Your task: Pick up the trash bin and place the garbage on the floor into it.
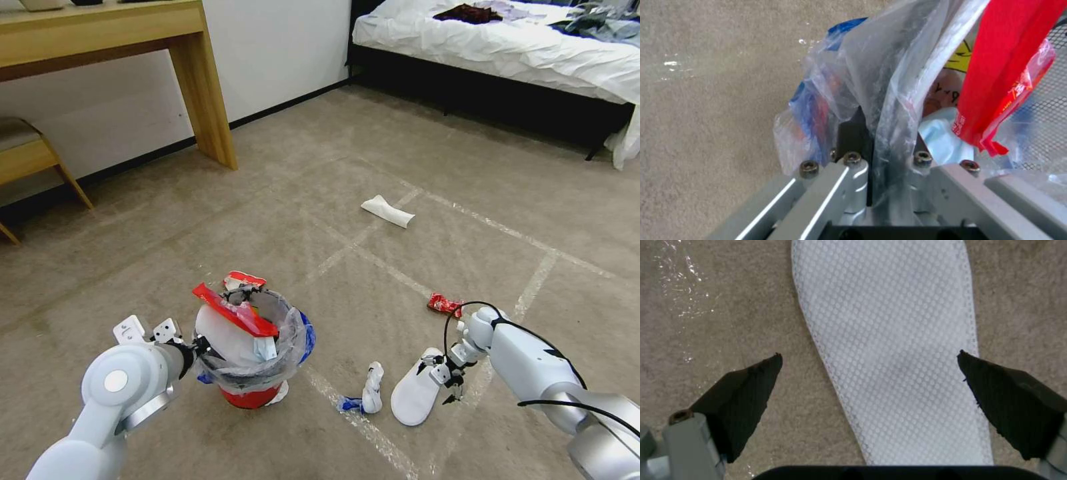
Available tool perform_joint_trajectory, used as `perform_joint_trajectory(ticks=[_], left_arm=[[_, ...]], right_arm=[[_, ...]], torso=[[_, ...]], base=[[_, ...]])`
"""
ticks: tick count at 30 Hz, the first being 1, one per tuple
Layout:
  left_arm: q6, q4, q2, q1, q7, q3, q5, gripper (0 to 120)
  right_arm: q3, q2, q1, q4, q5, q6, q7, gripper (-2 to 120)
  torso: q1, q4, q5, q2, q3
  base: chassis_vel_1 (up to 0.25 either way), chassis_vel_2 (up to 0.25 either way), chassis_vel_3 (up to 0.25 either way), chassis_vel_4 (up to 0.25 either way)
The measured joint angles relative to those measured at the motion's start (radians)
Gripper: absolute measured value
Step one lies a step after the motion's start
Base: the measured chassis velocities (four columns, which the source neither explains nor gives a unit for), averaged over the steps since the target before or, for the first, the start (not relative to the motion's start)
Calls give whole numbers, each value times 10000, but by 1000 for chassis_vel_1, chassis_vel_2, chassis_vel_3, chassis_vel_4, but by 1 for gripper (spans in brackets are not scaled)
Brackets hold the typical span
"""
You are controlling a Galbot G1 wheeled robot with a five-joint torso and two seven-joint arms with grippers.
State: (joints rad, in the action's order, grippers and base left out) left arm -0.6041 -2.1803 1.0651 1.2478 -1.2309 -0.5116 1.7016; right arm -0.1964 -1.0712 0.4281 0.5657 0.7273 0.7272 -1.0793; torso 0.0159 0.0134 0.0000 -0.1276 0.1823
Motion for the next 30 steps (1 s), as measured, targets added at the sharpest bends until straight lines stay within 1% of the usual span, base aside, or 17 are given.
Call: perform_joint_trajectory(ticks=[4, 6, 19, 22, 24, 29, 30], left_arm=[[-1, 34, 26, -2, 5, 17, -17, 4], [-5, 70, 48, -46, 19, 33, -20, 4], [-27, 149, 127, -82, 47, 80, -111, 4], [-29, 151, 130, -82, 53, 88, -123, 4], [-30, 150, 129, -83, 55, 90, -129, 4], [-30, 152, 109, -84, 68, 91, -136, 4], [-31, 159, 103, -87, 87, 90, -152, 4]], right_arm=[[0, -45, 11, -92, 51, 0, 77, 100], [44, -83, 126, -137, 185, -14, 308, 100], [117, -158, 282, -193, 317, -101, 425, 99], [123, -193, 257, -224, 317, -132, 434, 98], [124, -207, 243, -236, 323, -156, 437, 92], [123, -237, 247, -271, 371, -166, 462, 90], [123, -257, 252, -293, 399, -181, 508, 87]], torso=[[0, 0, -1, 0, 0], [0, 3, 0, 0, 0], [0, 1, -1, 0, 0], [0, 1, 0, 0, 0], [0, 1, -1, 0, 0], [1, 2, -1, 0, 0], [0, 2, -1, 0, 0]], base=[[0, 0, 0, 0], [0, 0, 0, 0], [0, 0, 0, 0], [0, 0, 0, 0], [0, 0, 0, 0], [0, 0, 0, 0], [0, 0, 0, 0]])
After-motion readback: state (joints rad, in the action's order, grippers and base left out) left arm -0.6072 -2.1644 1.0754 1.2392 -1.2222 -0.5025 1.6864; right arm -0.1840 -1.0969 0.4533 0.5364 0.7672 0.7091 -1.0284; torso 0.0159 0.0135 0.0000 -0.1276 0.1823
